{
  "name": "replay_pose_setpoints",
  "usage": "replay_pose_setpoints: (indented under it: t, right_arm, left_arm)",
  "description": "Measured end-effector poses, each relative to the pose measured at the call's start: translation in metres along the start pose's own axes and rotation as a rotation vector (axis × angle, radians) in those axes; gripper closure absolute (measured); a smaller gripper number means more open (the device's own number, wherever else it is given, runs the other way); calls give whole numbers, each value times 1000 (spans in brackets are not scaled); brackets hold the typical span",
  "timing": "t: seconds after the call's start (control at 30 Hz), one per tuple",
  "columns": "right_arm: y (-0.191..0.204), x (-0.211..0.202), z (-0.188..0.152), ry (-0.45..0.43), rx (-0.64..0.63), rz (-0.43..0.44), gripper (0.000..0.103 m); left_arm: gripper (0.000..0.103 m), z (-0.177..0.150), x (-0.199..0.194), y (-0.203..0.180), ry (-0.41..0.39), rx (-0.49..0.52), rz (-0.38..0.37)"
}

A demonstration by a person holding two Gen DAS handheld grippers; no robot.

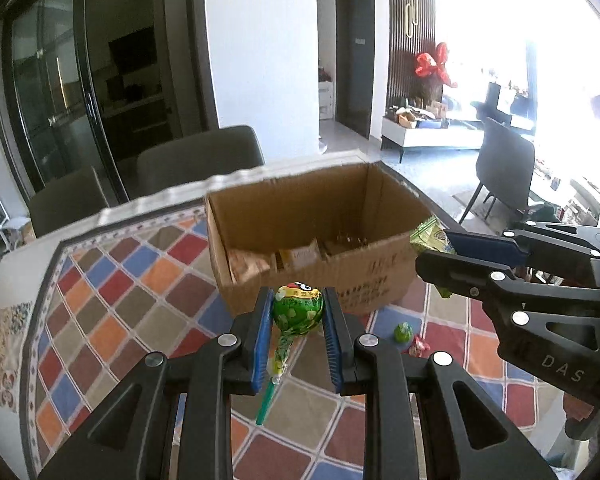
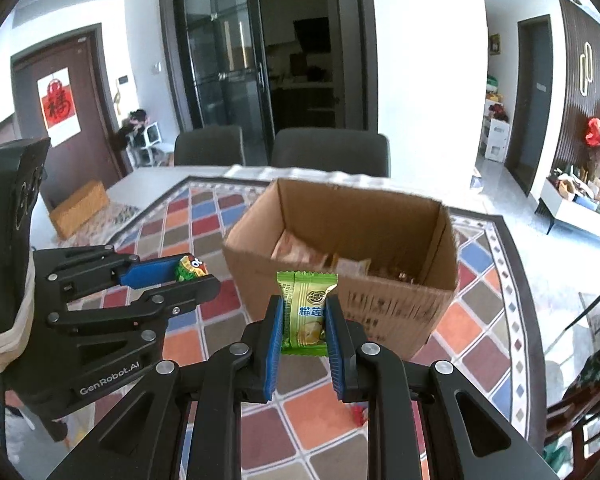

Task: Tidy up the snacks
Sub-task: 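Carry the lollipop and yellow-green candy over the box and lower them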

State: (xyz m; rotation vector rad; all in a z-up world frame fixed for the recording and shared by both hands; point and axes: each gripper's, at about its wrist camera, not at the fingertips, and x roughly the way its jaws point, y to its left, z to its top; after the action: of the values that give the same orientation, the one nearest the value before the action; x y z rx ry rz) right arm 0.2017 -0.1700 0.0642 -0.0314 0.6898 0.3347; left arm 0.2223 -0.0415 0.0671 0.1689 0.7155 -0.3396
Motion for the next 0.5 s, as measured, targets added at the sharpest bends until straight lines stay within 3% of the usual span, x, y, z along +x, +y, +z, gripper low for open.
replay_pose_setpoints:
  t: [0.5]
  right_arm:
    - [-18, 22, 46, -31, 11, -27, 81]
  left_arm:
    - [78, 48, 33, 20, -11, -14, 17]
